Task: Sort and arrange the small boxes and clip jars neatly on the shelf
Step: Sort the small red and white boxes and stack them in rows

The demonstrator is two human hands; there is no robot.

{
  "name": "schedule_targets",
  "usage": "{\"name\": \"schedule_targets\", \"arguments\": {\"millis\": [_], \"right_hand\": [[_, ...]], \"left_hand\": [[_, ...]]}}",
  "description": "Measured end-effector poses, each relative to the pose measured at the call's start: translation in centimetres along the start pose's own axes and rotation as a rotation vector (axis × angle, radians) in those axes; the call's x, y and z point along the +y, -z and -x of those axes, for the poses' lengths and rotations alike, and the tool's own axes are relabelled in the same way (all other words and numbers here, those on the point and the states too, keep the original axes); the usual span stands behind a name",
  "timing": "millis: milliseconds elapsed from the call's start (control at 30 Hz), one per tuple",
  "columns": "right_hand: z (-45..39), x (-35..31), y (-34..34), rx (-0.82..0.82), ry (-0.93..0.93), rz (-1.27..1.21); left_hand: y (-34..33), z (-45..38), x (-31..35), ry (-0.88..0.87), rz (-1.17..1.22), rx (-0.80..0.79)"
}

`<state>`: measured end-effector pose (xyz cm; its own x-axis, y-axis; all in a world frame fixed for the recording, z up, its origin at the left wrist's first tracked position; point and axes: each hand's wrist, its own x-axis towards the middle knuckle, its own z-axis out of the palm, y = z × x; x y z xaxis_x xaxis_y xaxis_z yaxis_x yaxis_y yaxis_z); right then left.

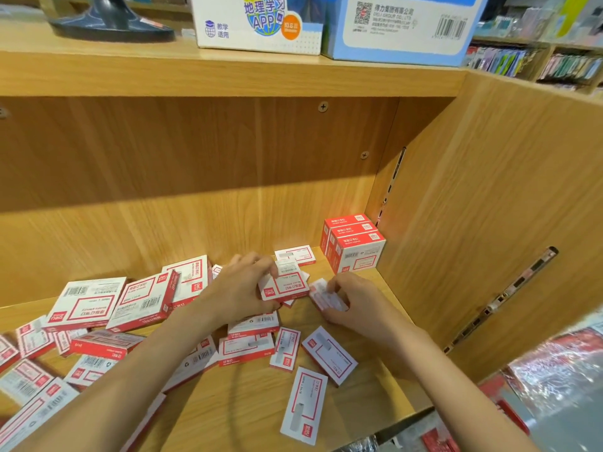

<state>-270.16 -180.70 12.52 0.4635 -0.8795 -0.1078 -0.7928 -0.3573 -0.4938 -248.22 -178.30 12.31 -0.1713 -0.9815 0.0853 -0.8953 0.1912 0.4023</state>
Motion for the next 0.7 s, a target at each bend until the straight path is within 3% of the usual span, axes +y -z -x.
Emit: {"name": "schedule_targets", "arguments": {"millis": [100, 267, 567, 700], "right_hand": [[-0.4, -0.3, 1.7, -0.217, 0.076, 0.026], [-4.5, -2.7, 1.9, -0.006, 0.133, 0.072], [-5.8, -2.6, 0.1, 0.024, 0.115, 0.362], [-3.3, -1.6, -0.5, -0.015, 0.086, 0.297]], "left_hand": [[0.9, 1.2, -0.9, 0.049, -0.007, 0.066], [1.8, 3.1, -2.4, 0.123, -0.006, 0.085], [2.3, 3.9, -3.2, 0.134, -0.192, -0.053], [2.0, 2.9, -2.4, 0.048, -0.141, -0.036]]}}
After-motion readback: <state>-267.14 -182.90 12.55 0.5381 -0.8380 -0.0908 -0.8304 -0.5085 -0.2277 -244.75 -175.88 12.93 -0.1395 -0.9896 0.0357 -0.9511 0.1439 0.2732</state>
